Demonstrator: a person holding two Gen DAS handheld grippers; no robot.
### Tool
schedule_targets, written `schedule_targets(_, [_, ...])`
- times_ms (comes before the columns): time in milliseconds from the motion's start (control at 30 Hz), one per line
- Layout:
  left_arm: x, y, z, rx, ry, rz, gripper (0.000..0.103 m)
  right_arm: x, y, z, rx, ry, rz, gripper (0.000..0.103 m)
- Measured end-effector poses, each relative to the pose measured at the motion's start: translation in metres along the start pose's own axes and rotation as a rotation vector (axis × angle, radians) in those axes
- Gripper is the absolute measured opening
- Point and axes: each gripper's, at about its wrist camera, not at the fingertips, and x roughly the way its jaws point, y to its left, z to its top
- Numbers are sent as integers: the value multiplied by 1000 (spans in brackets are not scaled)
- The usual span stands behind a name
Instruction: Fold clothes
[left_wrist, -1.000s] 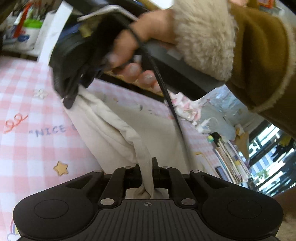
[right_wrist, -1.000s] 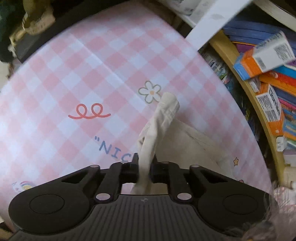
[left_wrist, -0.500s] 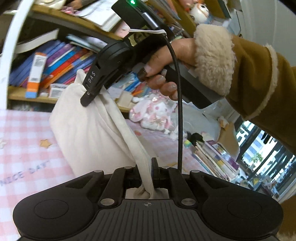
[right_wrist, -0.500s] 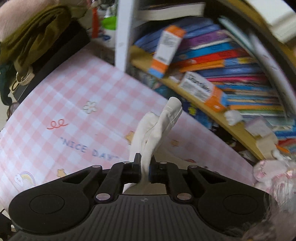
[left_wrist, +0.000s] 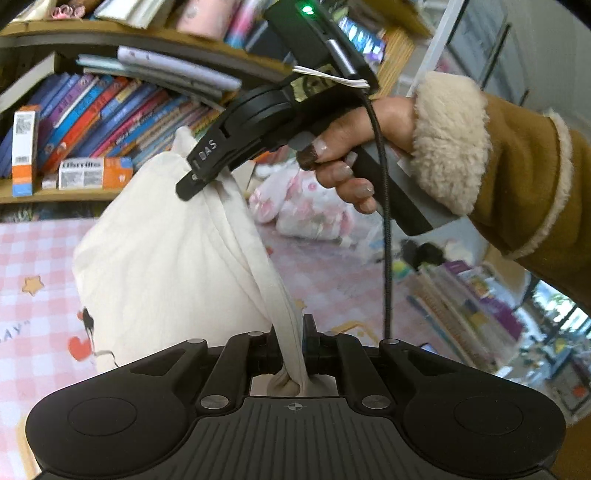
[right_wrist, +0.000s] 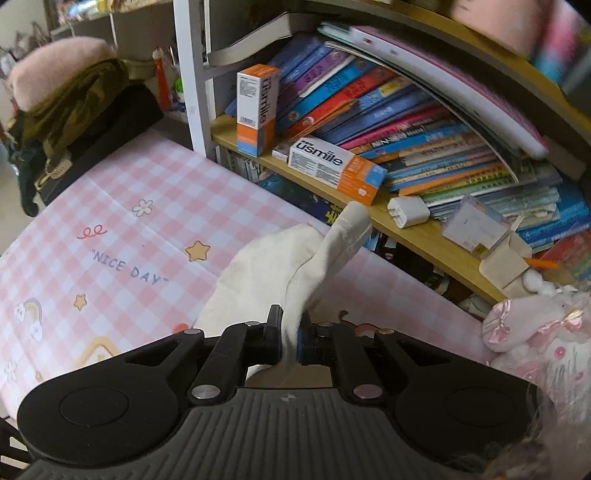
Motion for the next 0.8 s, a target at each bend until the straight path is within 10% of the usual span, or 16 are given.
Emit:
schedule_targets(433, [107,-66,-46,126,255,253,16,59,-117,-114,403,37,133,19])
schedule_targets(700, [123,-89,-58,237,276,331,8,66,-148,-143,651,10,226,30])
schedule_targets(800, [110,-107,-51,346,255,373,8,57,-146,-139,631,-28,260,6])
